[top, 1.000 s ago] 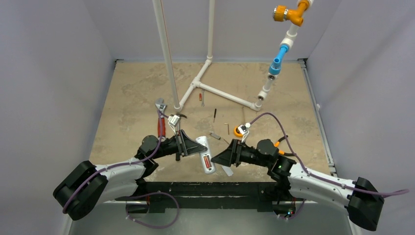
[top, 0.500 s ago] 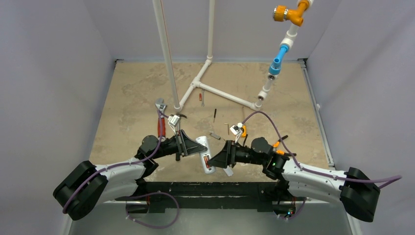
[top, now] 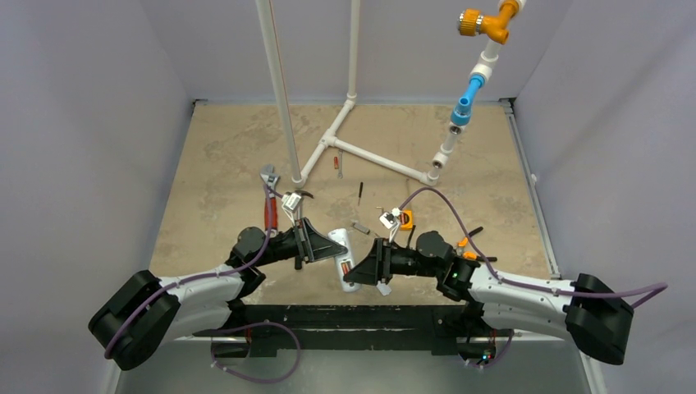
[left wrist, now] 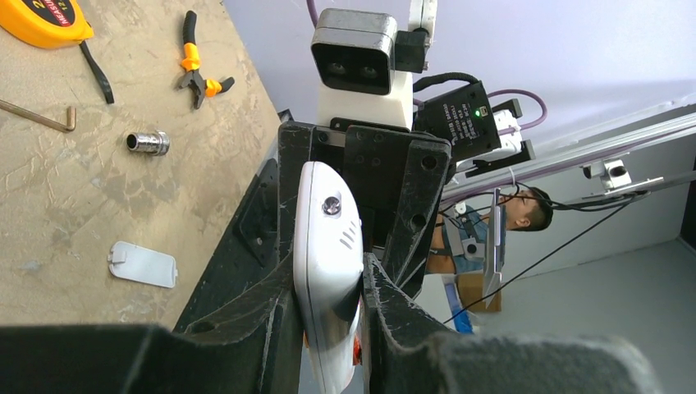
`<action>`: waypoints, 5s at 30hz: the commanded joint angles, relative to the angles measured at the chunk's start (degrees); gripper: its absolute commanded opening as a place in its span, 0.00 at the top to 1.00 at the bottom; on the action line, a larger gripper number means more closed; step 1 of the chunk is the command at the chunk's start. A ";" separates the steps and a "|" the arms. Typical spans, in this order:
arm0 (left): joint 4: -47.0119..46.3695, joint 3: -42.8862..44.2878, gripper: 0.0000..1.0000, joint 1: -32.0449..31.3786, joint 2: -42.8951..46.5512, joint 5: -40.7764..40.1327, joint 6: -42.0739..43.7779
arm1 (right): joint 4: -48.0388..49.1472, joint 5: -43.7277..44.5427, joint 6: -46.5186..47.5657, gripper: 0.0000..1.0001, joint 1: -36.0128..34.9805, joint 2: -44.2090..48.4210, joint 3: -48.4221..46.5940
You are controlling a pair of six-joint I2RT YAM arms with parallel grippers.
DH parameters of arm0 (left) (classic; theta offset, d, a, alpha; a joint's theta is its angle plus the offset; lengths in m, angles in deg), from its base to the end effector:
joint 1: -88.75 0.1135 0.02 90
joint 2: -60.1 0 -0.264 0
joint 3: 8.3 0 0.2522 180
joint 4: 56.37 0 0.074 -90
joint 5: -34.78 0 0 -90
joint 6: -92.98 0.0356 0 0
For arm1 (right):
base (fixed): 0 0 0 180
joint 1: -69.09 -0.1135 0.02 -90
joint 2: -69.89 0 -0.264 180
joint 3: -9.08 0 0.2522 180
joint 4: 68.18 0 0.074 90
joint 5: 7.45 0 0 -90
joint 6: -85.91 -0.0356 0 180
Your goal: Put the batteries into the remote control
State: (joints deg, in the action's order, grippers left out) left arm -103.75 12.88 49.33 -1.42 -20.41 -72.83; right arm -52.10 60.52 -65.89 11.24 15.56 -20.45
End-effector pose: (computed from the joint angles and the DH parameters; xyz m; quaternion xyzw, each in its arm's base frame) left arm 0.1329 -0.1356 0.1949 0.0155 0.6704 -0.7098 0.2156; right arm 0.0955 0.1771 0.2060 -0.0987 0.7487 0.6256 0.1960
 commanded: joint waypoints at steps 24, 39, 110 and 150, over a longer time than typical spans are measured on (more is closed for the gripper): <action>-1.52 1.46 1.00 -0.22 2.98 0.16 0.64 | 6.62 1.22 3.59 0.65 -3.85 -5.17 -3.40; -1.17 1.00 1.00 -0.27 2.98 0.17 1.26 | -0.53 7.99 8.38 0.48 -3.81 1.26 -6.66; -1.32 1.32 1.00 -0.23 2.34 -0.13 1.44 | -24.86 17.54 15.65 0.90 -5.02 0.88 -12.90; 57.08 7.78 1.00 10.16 39.87 -3.81 10.47 | -51.17 34.28 37.67 0.35 9.76 -23.89 -48.01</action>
State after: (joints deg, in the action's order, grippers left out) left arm -59.95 20.75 52.87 33.77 -25.59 -62.34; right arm -100.90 98.05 -33.45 18.76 2.16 -62.92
